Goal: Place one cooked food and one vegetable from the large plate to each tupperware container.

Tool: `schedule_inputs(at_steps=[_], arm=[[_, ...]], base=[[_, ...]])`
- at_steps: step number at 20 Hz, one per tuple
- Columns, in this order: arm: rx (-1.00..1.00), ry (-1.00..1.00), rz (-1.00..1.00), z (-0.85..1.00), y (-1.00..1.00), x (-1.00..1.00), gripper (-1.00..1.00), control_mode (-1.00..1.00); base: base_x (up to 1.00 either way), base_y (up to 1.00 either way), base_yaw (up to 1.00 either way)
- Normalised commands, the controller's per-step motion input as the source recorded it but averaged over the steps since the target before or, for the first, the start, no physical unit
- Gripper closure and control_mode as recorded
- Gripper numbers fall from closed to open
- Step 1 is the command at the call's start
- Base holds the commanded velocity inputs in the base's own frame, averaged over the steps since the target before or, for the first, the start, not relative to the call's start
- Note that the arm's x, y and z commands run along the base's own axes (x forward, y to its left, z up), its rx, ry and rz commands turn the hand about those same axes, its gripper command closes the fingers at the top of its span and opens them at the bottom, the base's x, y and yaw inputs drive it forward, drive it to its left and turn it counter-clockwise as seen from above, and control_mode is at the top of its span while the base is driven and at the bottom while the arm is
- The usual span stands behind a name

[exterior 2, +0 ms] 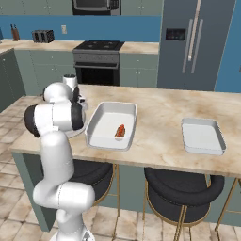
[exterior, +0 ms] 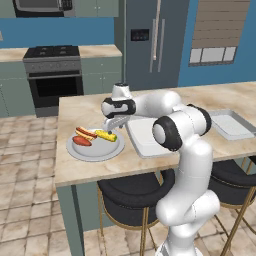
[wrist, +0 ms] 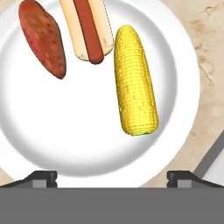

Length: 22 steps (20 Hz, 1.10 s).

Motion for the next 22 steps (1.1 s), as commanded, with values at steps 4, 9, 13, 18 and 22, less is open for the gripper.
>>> schedule_inputs(at_steps=[4, 9, 13, 18, 22], arm=[[0.00, -0.01, 0.00, -0.05, 0.01, 0.10, -1.00, -1.00], [-0.06, 0.00, 0.00, -0.37, 0.00, 0.38, -1.00, -1.00], [-0.07, 0.00, 0.00, -0.27, 0.00, 0.35, -1.00, -1.00], [-0.03, 0.09, 0.00, -0.14, 0.03, 0.22, -1.00, -1.00], [-0.03, 0.11, 0.00, -0.31, 0.01, 0.07, -1.00, -1.00]], base=[[0.00, 0.00, 0.00], [0.00, 0.00, 0.00], [0.00, 0.00, 0.00], [0.00, 0.00, 0.00], [0.00, 0.00, 0.00]])
